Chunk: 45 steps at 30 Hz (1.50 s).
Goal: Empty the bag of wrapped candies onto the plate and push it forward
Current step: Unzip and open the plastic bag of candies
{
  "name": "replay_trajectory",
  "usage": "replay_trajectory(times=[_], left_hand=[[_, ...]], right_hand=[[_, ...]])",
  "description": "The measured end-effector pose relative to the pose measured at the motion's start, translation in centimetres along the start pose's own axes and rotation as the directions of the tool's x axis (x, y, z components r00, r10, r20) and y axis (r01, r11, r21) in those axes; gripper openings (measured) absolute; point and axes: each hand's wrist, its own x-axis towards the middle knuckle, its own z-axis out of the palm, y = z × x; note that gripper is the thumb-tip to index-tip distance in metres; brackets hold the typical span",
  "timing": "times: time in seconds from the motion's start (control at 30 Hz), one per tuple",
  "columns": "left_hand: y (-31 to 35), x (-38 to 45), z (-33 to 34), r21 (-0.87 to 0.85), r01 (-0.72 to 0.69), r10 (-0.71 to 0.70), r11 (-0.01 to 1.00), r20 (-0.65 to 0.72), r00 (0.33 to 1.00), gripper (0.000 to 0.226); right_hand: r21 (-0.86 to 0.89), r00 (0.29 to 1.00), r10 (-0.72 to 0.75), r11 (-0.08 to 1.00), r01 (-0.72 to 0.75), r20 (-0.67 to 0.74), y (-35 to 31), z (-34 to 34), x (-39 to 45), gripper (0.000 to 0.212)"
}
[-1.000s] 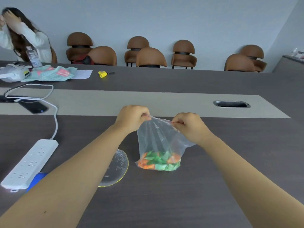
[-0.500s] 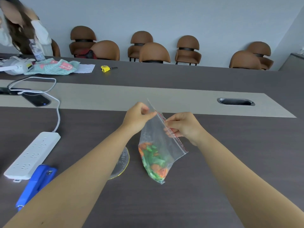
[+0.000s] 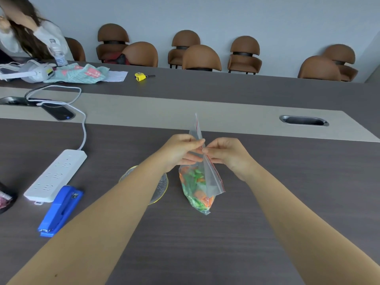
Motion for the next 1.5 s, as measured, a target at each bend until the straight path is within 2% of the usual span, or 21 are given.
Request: replay_trajectory(times=[0.17,0.37,0.7,0.8,0.93,1.03,1.23,1.37,1.5], left_hand=[[-0.1,0.1,-0.1,-0.051,0.025,-0.022,0.998,0.044,0.999,0.014],[0.0,0.1,0.4,-0.131,0.025,-0.017,0.991,0.067,0.998,0.016],[-0.2,0.4,0.6,-0.053,0.014,-0.010,0.999,0.062,0.998,0.016],[-0.3,0.4,0.8,-0.135,0.014,-0.007,0.991,0.052,0.999,0.019],[-0.2,0.6,0.5,-0.248,-0.018,0.030,0.969,0.044,0.999,0.023],[-0.1,0.5,-0.6,-0.299,-0.040,0.036,0.953,-0.016,0.999,0.026],[0.2,1.1,-2.5,-0.277,-0.064,0.009,0.959,-0.197,0.980,0.024],[0.4,1.7,-3.7,-0.291,-0.087,-0.016,0.953,-0.334,0.942,0.023],[0.4,2.4,-4.7,-0.327,-0.120,-0.037,0.937,-0.435,0.899,0.025]], right_hand=[[0.036,0.999,0.016,0.999,-0.014,-0.032,0.7,-0.3,0.0,0.015],[-0.045,0.991,0.009,0.999,-0.015,-0.130,0.4,-0.3,-0.1,0.018],[-0.156,0.985,0.036,0.986,-0.062,-0.168,0.1,-0.3,-0.3,0.022],[-0.054,0.987,0.062,0.996,-0.071,-0.151,0.0,-0.1,-0.3,0.023],[0.189,0.983,0.130,0.976,-0.105,-0.127,-0.1,0.0,-0.1,0.023],[0.303,0.967,0.176,0.946,-0.115,-0.182,-0.3,-0.8,0.0,0.020],[0.184,0.919,0.162,0.978,-0.100,-0.360,-0.7,-1.8,0.4,0.021],[0.207,0.855,0.173,0.975,-0.079,-0.489,-0.6,-2.9,0.7,0.020],[0.246,0.842,0.172,0.968,-0.047,-0.512,-0.8,-3.8,0.6,0.022]])
